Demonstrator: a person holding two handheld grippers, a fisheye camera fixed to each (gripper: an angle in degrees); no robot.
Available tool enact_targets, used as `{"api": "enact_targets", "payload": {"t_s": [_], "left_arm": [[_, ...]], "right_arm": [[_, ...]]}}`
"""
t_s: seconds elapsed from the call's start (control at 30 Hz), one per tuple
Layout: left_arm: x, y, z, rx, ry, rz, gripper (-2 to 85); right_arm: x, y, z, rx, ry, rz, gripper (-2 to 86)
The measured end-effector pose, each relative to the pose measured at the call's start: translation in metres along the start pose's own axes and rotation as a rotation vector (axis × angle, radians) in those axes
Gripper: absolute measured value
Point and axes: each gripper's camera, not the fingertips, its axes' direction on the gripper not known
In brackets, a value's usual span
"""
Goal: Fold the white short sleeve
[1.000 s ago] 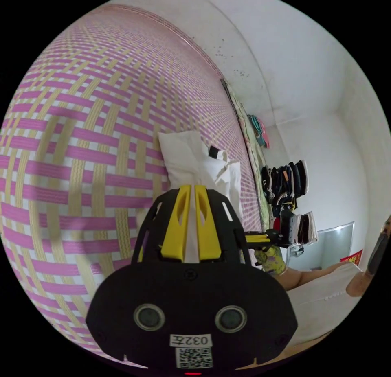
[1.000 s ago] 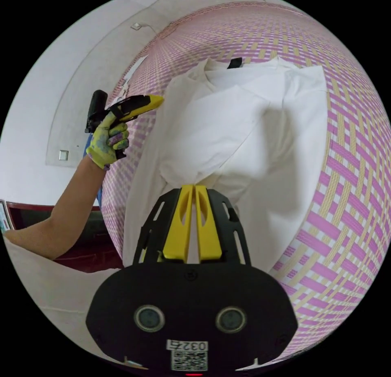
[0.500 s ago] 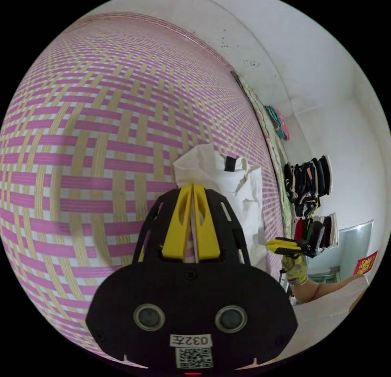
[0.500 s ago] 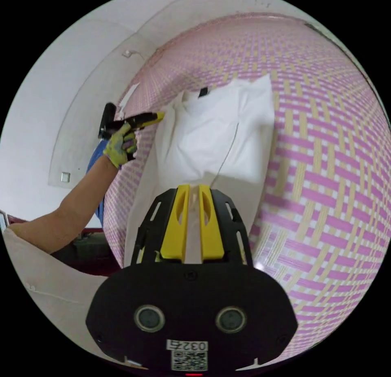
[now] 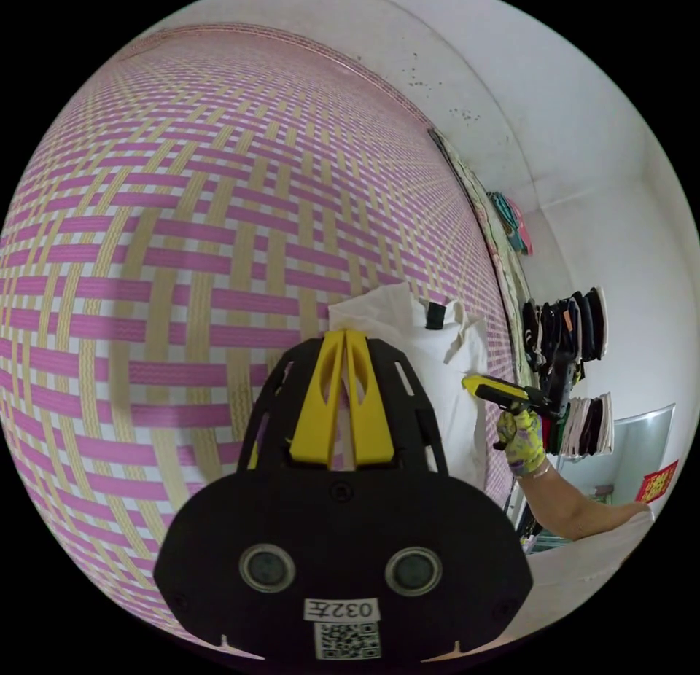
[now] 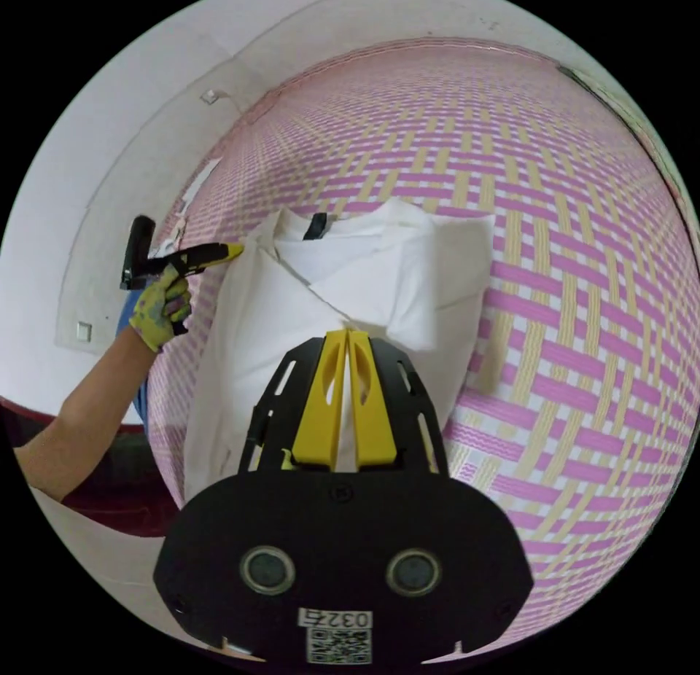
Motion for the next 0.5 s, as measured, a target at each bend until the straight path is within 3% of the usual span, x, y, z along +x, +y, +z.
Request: {"api": "enact_targets", "payload": {"t_s": [0.13, 0.3, 0.5], "left_arm": [[0.020, 0.031, -0.026, 0.051, 0.029, -0.001, -0.9], [0.047, 0.138, -0.079, 0.148, 0.187, 0.043, -0.9], [0.110, 0.333, -0.101, -0.036, 0.123, 0.096, -0.9]], "right_arm": [[0.013, 0.036, -0.016, 0.087, -0.150, 0.114, -1.0], [0.017, 0.124, -0.059, 0.146, -0.196, 0.119, -1.0], [-0.003, 0.282, -0.062, 0.009, -0.203, 0.092, -1.0]]}}
